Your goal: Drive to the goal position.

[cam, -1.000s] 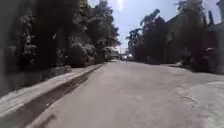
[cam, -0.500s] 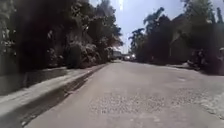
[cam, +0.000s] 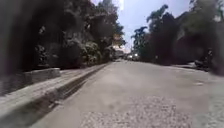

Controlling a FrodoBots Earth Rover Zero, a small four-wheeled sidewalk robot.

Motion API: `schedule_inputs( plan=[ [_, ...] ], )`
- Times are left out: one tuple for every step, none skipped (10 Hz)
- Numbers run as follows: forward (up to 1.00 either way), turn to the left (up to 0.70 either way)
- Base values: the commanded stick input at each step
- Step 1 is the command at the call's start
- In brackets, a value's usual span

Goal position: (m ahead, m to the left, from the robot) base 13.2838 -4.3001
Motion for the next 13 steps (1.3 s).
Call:
schedule_inputs(
  plan=[
    [1.00, -0.20],
    [1.00, 0.02],
    [1.00, 0.02],
    [1.00, 0.02],
    [1.00, 0.02],
    [1.00, 0.02],
    [1.00, 0.02],
    [1.00, 0.02],
    [1.00, 0.02],
    [1.00, 0.02],
    [1.00, 0.02],
    [1.00, 0.02],
    [1.00, 0.02]
  ],
)
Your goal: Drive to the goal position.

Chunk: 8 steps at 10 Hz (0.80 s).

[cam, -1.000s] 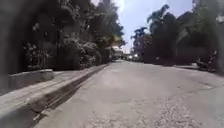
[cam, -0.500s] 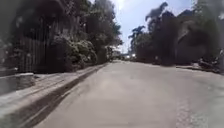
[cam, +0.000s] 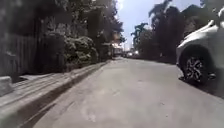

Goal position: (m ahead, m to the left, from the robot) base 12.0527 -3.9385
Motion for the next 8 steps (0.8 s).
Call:
schedule_inputs(
  plan=[
    [1.00, 0.02],
    [1.00, 0.02],
    [1.00, 0.02],
    [1.00, 0.02],
    [1.00, -0.03],
    [1.00, -0.21],
    [1.00, -0.33],
    [1.00, -0.38]
  ],
)
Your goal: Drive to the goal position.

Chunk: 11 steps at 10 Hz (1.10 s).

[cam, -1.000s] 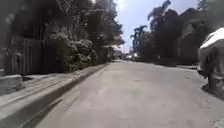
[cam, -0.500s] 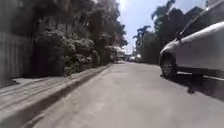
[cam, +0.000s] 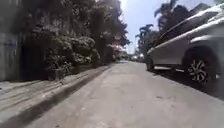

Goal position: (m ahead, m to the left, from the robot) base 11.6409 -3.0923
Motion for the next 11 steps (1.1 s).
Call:
schedule_inputs(
  plan=[
    [1.00, -0.38],
    [1.00, -0.38],
    [1.00, -0.28],
    [1.00, -0.15],
    [1.00, -0.02],
    [1.00, 0.02],
    [1.00, 0.02],
    [1.00, 0.02],
    [1.00, 0.02],
    [1.00, 0.02],
    [1.00, 0.02]
  ],
)
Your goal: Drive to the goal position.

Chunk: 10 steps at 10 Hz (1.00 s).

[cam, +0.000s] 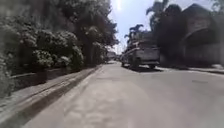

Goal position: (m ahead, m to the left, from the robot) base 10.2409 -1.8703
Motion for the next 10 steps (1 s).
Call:
schedule_inputs(
  plan=[
    [1.00, 0.02],
    [1.00, 0.02],
    [1.00, 0.02],
    [1.00, 0.02],
    [1.00, 0.02],
    [1.00, 0.02],
    [1.00, 0.02],
    [1.00, -0.03],
    [1.00, -0.17],
    [1.00, -0.33]
  ],
)
